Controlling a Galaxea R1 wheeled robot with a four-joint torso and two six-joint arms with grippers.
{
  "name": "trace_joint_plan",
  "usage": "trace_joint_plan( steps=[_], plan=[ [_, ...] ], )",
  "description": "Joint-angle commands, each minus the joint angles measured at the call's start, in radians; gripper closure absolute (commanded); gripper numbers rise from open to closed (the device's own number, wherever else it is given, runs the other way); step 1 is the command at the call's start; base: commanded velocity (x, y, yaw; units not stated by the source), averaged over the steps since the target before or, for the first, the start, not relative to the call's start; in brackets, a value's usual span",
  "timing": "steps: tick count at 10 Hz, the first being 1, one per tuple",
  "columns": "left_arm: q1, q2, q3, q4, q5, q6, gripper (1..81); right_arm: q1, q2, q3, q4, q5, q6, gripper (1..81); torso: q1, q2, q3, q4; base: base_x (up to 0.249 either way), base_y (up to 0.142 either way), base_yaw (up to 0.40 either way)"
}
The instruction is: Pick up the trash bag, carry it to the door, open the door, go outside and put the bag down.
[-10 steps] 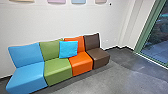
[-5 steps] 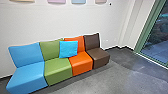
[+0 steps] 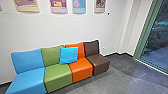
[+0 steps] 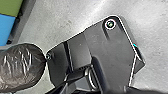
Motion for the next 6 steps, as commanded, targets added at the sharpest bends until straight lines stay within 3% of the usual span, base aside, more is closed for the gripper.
trace_joint_plan(
  steps=[1,4,6],
  plan=[
    [-0.058,-0.005,-0.009,-0.009,0.083,0.016,81.1,0.041,-0.038,0.014,-0.015,-0.064,-0.004,1.0,0.001,0.0,0.0,0.0,0.0,0.0,0.0],
    [-0.04,0.068,-0.102,-0.007,0.083,0.016,81.1,0.037,-0.019,-0.005,-0.017,-0.064,-0.004,1.0,0.001,0.0,0.007,0.0,0.0,0.0,0.0],
    [-0.037,0.068,-0.112,-0.012,0.083,0.016,81.1,0.037,-0.022,-0.006,-0.023,-0.067,-0.004,1.0,0.001,0.0,0.007,0.0,0.0,0.0,0.0]
  ],
)
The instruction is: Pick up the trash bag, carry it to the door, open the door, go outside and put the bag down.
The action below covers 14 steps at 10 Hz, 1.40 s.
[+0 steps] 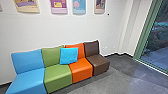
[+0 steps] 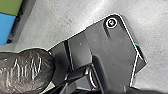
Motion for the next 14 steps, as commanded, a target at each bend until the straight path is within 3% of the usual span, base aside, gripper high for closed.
trace_joint_plan(
  steps=[1,4,5,9,12,14],
  plan=[
    [-0.068,-0.045,0.011,-0.012,0.081,0.01,81.1,0.043,-0.038,0.01,-0.018,-0.066,-0.002,1.0,0.001,0.0,0.0,0.0,0.0,0.0,0.0],
    [-0.015,-0.055,-0.035,-0.009,0.078,0.015,81.1,0.044,-0.024,-0.008,-0.018,-0.08,-0.002,1.0,0.001,0.0,0.0,0.0,0.0,0.0,0.0],
    [0.013,-0.055,-0.052,-0.011,0.073,0.035,81.1,0.044,-0.026,-0.01,-0.018,-0.08,-0.002,1.0,0.001,0.0,0.0,0.0,0.0,0.0,0.0],
    [0.117,-0.004,-0.063,-0.004,-0.068,0.042,81.1,0.047,-0.018,-0.01,-0.02,-0.081,-0.004,1.0,0.001,0.0,0.0,0.0,0.0,0.0,0.0],
    [0.188,0.063,-0.092,0.031,-0.204,0.044,81.1,0.043,-0.011,-0.022,-0.024,-0.081,-0.004,1.0,0.001,0.0,0.0,0.0,0.0,0.0,0.0],
    [0.194,0.109,-0.129,0.052,-0.214,0.044,81.1,0.043,0.006,-0.051,-0.023,-0.1,-0.004,1.0,0.001,0.0,0.0,0.0,0.0,0.0,0.0]
  ],
)
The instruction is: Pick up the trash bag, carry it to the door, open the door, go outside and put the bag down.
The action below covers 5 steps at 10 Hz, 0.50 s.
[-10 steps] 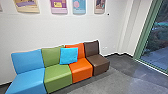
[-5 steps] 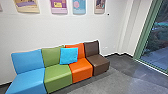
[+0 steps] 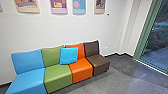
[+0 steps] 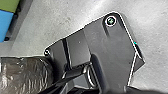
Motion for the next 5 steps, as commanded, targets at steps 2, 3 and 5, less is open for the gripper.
trace_joint_plan(
  steps=[2,3,5],
  plan=[
    [-0.039,0.01,-0.006,0.028,0.058,0.001,81.1,0.042,-0.014,-0.017,-0.012,-0.081,-0.004,1.0,0.001,0.0,0.0,0.0,0.0,0.0,0.0],
    [-0.039,0.011,-0.006,0.028,0.058,0.001,81.1,0.042,-0.012,-0.017,-0.012,-0.08,-0.004,1.0,0.001,0.0,0.0,0.0,0.0,0.0,0.0],
    [-0.039,0.019,-0.011,0.028,0.058,0.001,81.1,0.045,-0.011,-0.018,-0.012,-0.081,-0.004,1.0,0.001,0.0,0.0,0.0,0.0,0.0,0.0]
  ],
)
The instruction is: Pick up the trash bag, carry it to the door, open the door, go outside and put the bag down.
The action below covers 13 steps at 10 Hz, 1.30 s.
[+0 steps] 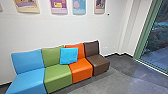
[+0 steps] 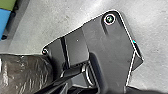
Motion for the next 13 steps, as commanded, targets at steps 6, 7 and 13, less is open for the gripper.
trace_joint_plan(
  steps=[6,7,13],
  plan=[
    [-0.042,-0.014,0.011,0.008,0.082,0.001,81.1,0.047,-0.023,0.001,-0.013,-0.066,-0.004,1.0,0.001,0.0,0.0,0.0,0.0,0.0,0.0],
    [-0.044,-0.013,0.011,0.01,0.083,0.002,81.1,0.048,-0.023,0.001,-0.013,-0.068,-0.004,1.0,0.001,0.0,0.0,0.0,0.0,0.0,0.0],
    [-0.044,-0.008,0.011,0.034,0.076,0.007,81.1,0.044,-0.026,0.001,-0.012,-0.066,-0.004,1.0,0.001,0.0,0.0,0.0,0.0,0.0,0.0]
  ],
)
